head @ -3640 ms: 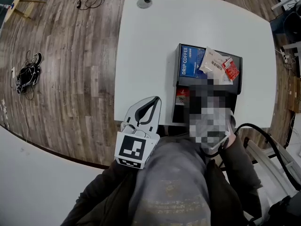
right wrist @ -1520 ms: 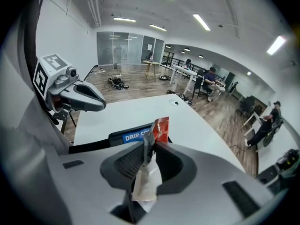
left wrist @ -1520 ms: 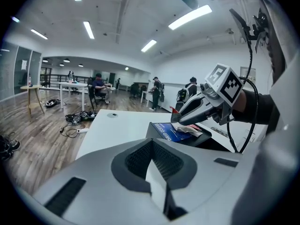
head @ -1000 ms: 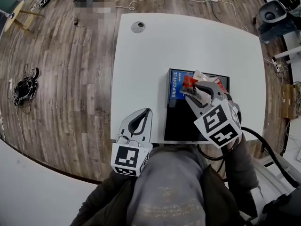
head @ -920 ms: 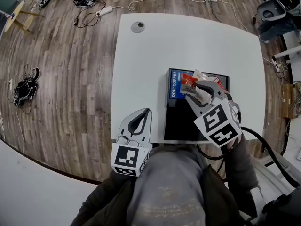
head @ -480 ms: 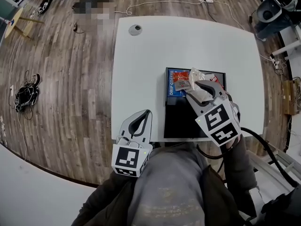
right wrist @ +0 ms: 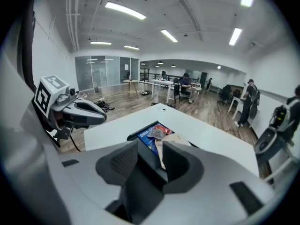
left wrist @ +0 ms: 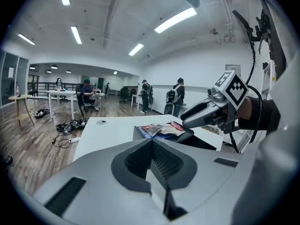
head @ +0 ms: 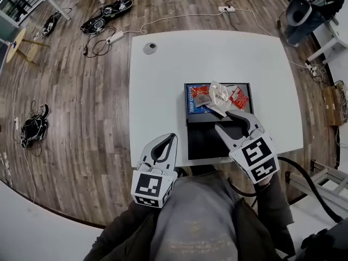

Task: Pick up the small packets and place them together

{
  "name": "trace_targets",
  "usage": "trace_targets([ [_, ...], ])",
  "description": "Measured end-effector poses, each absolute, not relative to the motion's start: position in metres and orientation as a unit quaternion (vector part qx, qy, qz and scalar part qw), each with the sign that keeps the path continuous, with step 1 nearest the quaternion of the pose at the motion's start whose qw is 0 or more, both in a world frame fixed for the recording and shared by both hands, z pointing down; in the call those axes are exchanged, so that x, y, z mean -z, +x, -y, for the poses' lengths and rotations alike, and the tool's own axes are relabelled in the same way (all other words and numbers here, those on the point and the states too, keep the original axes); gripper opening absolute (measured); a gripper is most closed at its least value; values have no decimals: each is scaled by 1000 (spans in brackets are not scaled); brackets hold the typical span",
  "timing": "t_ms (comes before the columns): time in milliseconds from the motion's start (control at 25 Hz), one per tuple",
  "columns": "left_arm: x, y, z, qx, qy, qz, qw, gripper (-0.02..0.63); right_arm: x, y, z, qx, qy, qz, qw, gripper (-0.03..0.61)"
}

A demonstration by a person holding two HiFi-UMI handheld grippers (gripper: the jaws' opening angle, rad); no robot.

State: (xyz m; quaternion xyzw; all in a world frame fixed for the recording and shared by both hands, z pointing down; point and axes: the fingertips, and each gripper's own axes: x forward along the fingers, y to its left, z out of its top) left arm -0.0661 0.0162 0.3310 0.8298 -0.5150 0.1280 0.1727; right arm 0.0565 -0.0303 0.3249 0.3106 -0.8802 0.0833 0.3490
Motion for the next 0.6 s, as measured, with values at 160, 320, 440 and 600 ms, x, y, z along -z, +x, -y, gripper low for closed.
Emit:
trace_targets([
  [160, -324, -52, -38, -132, 845, 491, 167, 3, -323, 70, -7, -132, 334, 883, 301, 165],
  [320, -312, -40, -54, -132, 857, 477, 145, 3, -325, 86, -39, -171, 367, 879, 250, 124],
  [440, -298, -27, -60, -123, 864, 471, 128, 3, -320, 94, -59, -181, 389, 876, 223, 124],
  [600, -287, -9, -65, -112, 865, 475, 120, 3, -311, 107, -67, -189, 421, 868, 186, 124],
])
